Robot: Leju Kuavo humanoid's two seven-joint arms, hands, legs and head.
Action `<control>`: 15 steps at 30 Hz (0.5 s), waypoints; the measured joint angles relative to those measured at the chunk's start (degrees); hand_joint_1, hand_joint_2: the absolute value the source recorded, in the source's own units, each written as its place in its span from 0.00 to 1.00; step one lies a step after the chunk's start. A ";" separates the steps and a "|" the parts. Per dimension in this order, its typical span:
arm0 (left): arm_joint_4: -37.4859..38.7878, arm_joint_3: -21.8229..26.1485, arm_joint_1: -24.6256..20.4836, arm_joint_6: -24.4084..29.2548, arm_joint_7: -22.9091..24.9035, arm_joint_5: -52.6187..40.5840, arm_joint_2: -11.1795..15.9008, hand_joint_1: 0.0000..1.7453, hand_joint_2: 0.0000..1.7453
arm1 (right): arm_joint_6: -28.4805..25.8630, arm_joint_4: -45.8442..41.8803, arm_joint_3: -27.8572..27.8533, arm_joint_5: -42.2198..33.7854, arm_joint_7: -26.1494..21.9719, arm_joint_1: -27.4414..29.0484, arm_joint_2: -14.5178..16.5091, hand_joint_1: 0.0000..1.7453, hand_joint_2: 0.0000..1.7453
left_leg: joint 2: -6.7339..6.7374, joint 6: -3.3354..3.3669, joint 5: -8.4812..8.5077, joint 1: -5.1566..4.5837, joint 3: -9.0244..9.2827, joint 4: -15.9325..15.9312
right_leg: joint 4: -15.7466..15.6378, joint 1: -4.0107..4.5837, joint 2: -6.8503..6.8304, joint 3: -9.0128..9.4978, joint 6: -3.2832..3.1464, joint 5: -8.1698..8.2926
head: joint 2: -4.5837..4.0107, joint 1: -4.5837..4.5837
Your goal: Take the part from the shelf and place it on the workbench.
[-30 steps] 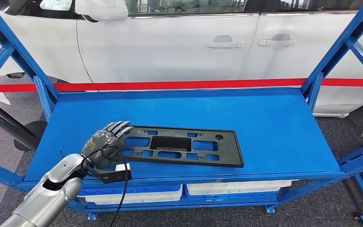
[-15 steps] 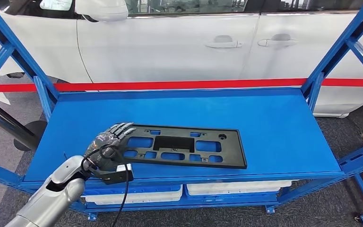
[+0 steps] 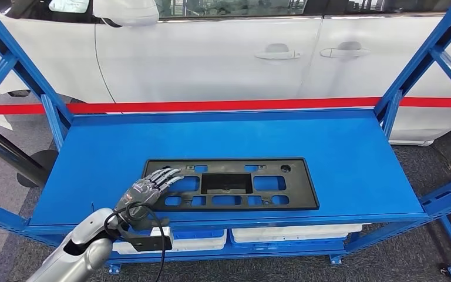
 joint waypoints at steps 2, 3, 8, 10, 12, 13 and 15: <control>-0.47 -0.17 0.26 0.09 0.01 -0.05 -0.03 0.00 1.00 | 0.02 0.00 -0.03 0.00 -0.10 0.00 0.00 0.00 0.00 | 0.00 0.00 0.00 0.00 0.00 0.00 | 0.00 0.00 0.00 0.00 0.00 0.00 | 0.00 0.00; -0.66 -0.26 0.35 0.15 0.01 -0.09 -0.05 0.00 1.00 | 0.02 0.00 -0.04 0.00 -0.14 0.00 0.00 0.00 0.00 | 0.00 0.00 0.00 0.00 -0.01 0.00 | 0.00 0.00 0.00 0.00 0.00 0.00 | 0.00 0.00; -1.29 -0.52 0.57 0.34 0.06 -0.21 -0.08 0.00 1.00 | 0.02 0.00 -0.06 0.00 -0.17 0.00 0.00 0.00 0.00 | 0.00 0.00 0.00 0.00 -0.02 0.00 | 0.00 0.00 0.00 -0.01 0.00 0.00 | 0.00 0.00; -1.40 -0.55 0.59 0.63 0.45 -0.49 -0.15 0.00 1.00 | 0.02 0.00 -0.08 0.00 -0.17 0.00 0.00 0.00 0.00 | 0.00 0.00 0.00 0.00 -0.02 0.00 | 0.00 0.00 0.00 -0.01 0.00 0.00 | 0.00 0.00; -1.55 -0.67 0.58 1.44 1.80 -1.73 -0.27 0.00 1.00 | 0.00 0.00 -0.11 0.01 -0.17 0.00 0.00 0.00 0.00 | 0.00 0.00 0.00 0.00 -0.02 0.00 | 0.00 0.00 0.00 -0.02 0.00 0.00 | 0.00 0.00; -1.61 -0.83 0.56 2.02 2.92 -2.77 -0.36 0.00 1.00 | -0.01 0.00 -0.14 0.02 -0.16 0.00 0.00 0.00 0.00 | 0.00 0.00 0.00 0.00 -0.02 0.00 | 0.00 0.00 0.00 -0.02 0.00 0.00 | 0.00 0.00; -1.66 -1.18 0.52 3.22 5.63 -5.16 -0.65 0.00 1.00 | -0.04 0.00 -0.22 0.04 -0.11 0.00 0.01 0.00 0.00 | 0.00 0.00 0.00 0.00 -0.02 0.00 | 0.00 0.00 0.00 -0.02 0.00 0.00 | 0.00 0.00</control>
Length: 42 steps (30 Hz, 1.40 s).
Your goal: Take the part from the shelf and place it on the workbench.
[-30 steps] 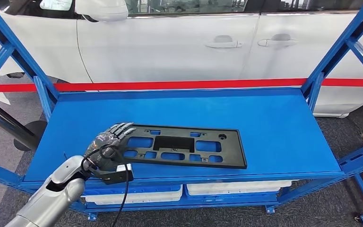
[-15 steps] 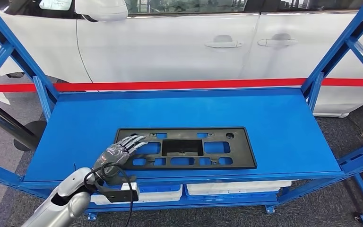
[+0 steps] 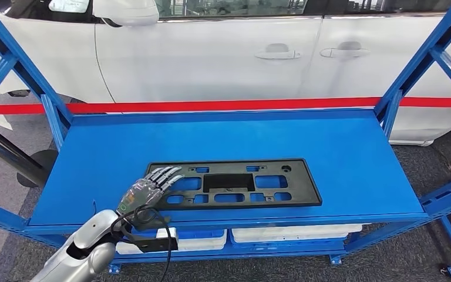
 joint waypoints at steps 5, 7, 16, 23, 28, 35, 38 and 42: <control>0.00 -0.16 -0.11 4.05 8.38 -8.47 -1.40 0.00 1.00 | -0.19 0.00 -0.37 0.10 0.20 -0.01 0.01 0.00 0.00 | 0.00 0.00 0.00 0.00 0.00 0.00 | 0.00 0.00 0.00 0.00 0.00 0.00 | 0.00 0.00; 0.00 -0.16 -0.26 5.73 11.37 -12.26 -1.92 0.00 1.00 | -0.29 0.00 -0.49 0.14 0.21 -0.01 0.03 0.00 0.00 | 0.00 0.00 0.00 0.00 0.00 0.00 | 0.00 0.00 0.00 0.00 0.00 0.00 | 0.00 0.00; 0.00 -0.16 -0.55 8.14 16.56 -20.17 -3.02 0.00 1.00 | -0.42 0.00 -0.99 0.16 0.21 -0.01 0.12 0.00 0.00 | 0.01 0.00 0.00 0.00 -0.02 0.00 | 0.00 0.01 0.00 -0.02 0.00 0.00 | 0.00 0.00; 0.00 -0.16 -0.73 7.94 20.09 -26.69 -3.32 0.00 1.00 | -0.84 0.00 -1.28 0.15 0.36 -0.02 0.27 0.00 0.00 | 0.01 0.00 0.00 0.00 -0.02 0.00 | 0.00 0.00 0.00 -0.03 0.00 0.00 | 0.00 0.00; 0.00 -0.16 -0.82 7.93 20.14 -26.89 -3.54 0.00 1.00 | -1.03 0.00 -1.30 0.14 0.36 -0.02 0.42 0.00 0.00 | 0.01 0.00 0.00 0.00 -0.02 0.00 | 0.00 0.00 0.01 -0.03 0.00 0.00 | 0.00 0.00; 0.00 -0.25 -1.10 5.79 19.40 -26.96 -3.97 0.00 1.00 | -0.94 0.00 -1.38 -0.01 0.43 -0.02 0.47 0.00 0.00 | 0.01 0.00 0.00 0.00 -0.03 0.00 | 0.00 0.00 0.01 -0.03 0.00 0.00 | 0.00 0.00; 0.00 -0.74 -1.39 3.53 17.59 -24.84 -4.38 0.00 1.00 | -0.80 0.00 -1.44 -0.02 0.57 -0.03 0.47 0.00 0.00 | 0.01 0.00 0.00 0.00 -0.03 0.00 | 0.00 0.00 0.01 -0.03 0.00 0.00 | 0.00 0.00; 0.00 -2.73 -1.82 -0.18 13.31 -19.18 -4.97 0.00 1.00 | -0.46 0.00 -1.67 -0.02 0.65 -0.06 0.47 0.00 0.00 | 0.00 0.00 0.00 0.00 -0.03 0.00 | 0.00 0.00 0.00 -0.03 0.00 0.00 | 0.00 0.00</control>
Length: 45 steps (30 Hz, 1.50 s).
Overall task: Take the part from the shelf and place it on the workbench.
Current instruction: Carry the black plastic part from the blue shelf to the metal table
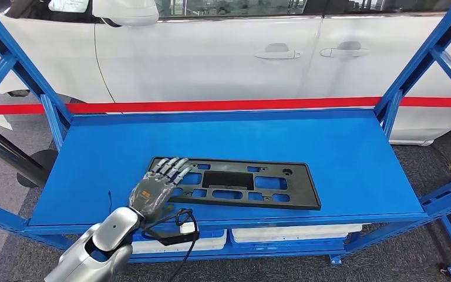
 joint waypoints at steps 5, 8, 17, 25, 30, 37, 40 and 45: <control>-0.07 -3.56 -0.50 -3.47 -5.62 10.22 -1.14 0.00 1.00 | 0.26 0.00 -0.56 0.05 0.00 -0.12 0.00 0.00 0.00 | 0.00 0.01 -0.01 -0.01 0.01 0.00 | 0.00 0.00 0.00 0.02 0.00 0.00 | 0.00 0.00; -0.28 -5.47 -0.51 -4.33 -6.64 12.59 -1.66 0.00 1.00 | 0.28 0.00 -0.70 0.12 0.00 -0.15 0.00 0.00 0.00 | 0.00 0.02 -0.01 -0.01 0.01 0.00 | -0.01 0.00 0.00 0.01 0.00 0.00 | 0.00 0.00; -1.03 -8.36 -0.43 -5.06 -6.61 14.99 -1.86 0.00 1.00 | 0.28 0.00 -1.14 0.33 0.00 -0.17 0.00 0.00 0.00 | 0.01 0.01 -0.01 0.00 0.00 0.00 | 0.00 0.01 0.00 0.00 0.00 0.00 | 0.00 0.00; -0.89 -8.80 -1.10 -4.54 -4.39 15.20 -1.90 0.00 1.00 | 0.28 0.00 -1.14 1.13 0.00 -0.17 0.00 0.00 0.00 | 0.00 0.02 -0.01 0.00 0.00 0.00 | 0.00 0.00 0.00 0.00 0.00 0.00 | 0.00 0.00; -0.85 -8.80 -1.37 -4.42 -4.34 15.18 -1.91 0.00 1.00 | 0.28 0.00 -1.14 1.16 0.00 -0.17 0.00 0.00 0.00 | 0.01 0.02 -0.01 0.00 0.00 0.00 | 0.00 0.00 0.00 0.00 0.00 0.00 | 0.00 0.00; -0.39 -8.56 -1.88 -2.87 -3.43 14.20 -2.18 0.00 1.00 | 0.29 0.00 -1.14 1.46 -0.04 -0.17 0.00 0.00 0.00 | 0.00 0.02 -0.01 0.00 -0.01 0.00 | 0.00 0.00 0.00 -0.01 0.00 0.00 | 0.00 0.00; -0.14 -7.28 -2.42 -1.38 -3.67 15.97 -2.59 0.00 1.00 | 0.28 0.00 -1.14 1.58 -0.26 -0.17 0.00 0.00 0.00 | 0.00 0.02 -0.01 0.00 -0.01 0.00 | 0.00 0.01 0.00 -0.01 0.00 0.00 | 0.00 0.00; -0.72 -3.78 -2.79 -0.88 -5.24 21.34 -2.98 0.00 1.00 | 0.25 0.00 -1.14 1.64 -0.38 -0.14 0.00 0.00 0.00 | 0.01 0.01 -0.01 0.00 0.00 0.00 | 0.00 0.01 0.01 0.00 0.00 0.00 | 0.00 0.00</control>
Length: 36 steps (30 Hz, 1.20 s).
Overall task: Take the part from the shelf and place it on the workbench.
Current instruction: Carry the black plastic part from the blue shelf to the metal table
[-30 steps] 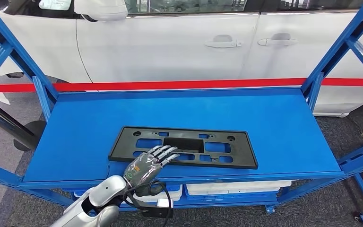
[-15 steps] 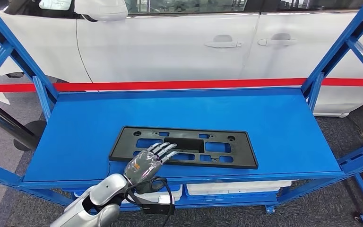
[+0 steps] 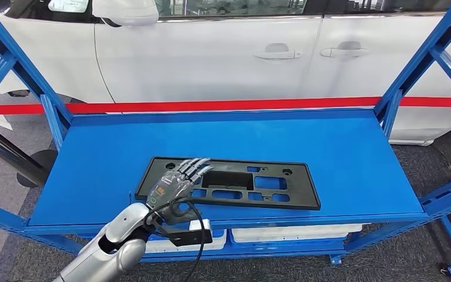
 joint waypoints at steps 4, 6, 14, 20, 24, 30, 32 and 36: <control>-0.63 2.21 0.00 0.16 -0.38 0.97 -0.07 0.00 1.00 | -0.03 0.00 0.00 0.18 0.08 0.00 0.00 0.00 0.00 | 0.00 0.00 0.00 0.00 -0.01 0.00 | 0.00 0.00 0.00 0.00 0.00 0.00 | 0.00 0.00; -0.78 2.75 0.03 0.16 -0.46 0.99 -0.13 0.00 1.00 | -0.03 0.00 0.00 0.22 0.09 0.00 0.00 0.00 0.00 | 0.00 0.00 0.00 0.00 -0.01 0.00 | 0.00 0.00 0.00 0.00 0.00 0.00 | 0.00 0.00; -0.81 3.64 0.06 0.16 -0.94 1.88 -0.33 0.00 1.00 | -0.02 0.00 0.00 0.25 0.02 -0.01 0.00 0.00 0.00 | 0.00 0.00 0.00 0.00 -0.01 0.00 | 0.00 0.00 0.00 0.00 0.00 0.00 | 0.00 0.00; -0.80 4.05 -0.12 1.38 -0.79 0.60 -0.45 0.00 1.00 | 0.01 0.00 0.00 0.58 -0.09 -0.02 0.00 0.00 0.00 | 0.00 0.00 0.00 0.00 -0.01 0.00 | 0.00 0.00 -0.01 -0.01 0.00 0.00 | 0.00 0.00; 0.46 3.80 -1.24 2.83 0.66 -5.63 -0.45 0.00 1.00 | 0.11 0.00 0.00 0.99 -0.05 -0.06 0.00 0.00 0.00 | 0.00 0.00 0.00 0.00 -0.01 0.00 | 0.00 0.00 -0.01 -0.01 0.00 0.00 | 0.00 0.00; 4.99 2.19 -2.82 3.20 1.38 -10.98 -0.47 0.00 1.00 | 0.22 0.00 0.00 1.46 0.17 -0.18 0.00 0.00 0.00 | 0.00 0.00 0.00 0.00 0.00 0.00 | 0.00 0.00 0.00 -0.01 0.00 0.00 | 0.00 0.00; 6.33 1.37 -3.45 3.06 1.39 -12.46 -0.47 0.00 1.00 | 0.25 0.00 0.00 1.62 0.38 -0.24 0.00 0.00 0.00 | 0.00 0.00 0.00 0.00 -0.01 0.00 | 0.00 0.00 0.00 -0.01 0.00 0.00 | 0.00 0.00; 8.76 -0.25 -4.66 2.77 1.39 -14.28 -0.47 0.00 1.00 | 0.28 0.00 0.00 1.77 0.53 -0.37 0.00 0.00 0.00 | 0.00 0.00 0.00 0.00 -0.02 0.00 | 0.00 -0.01 0.00 -0.01 0.00 0.00 | 0.00 0.00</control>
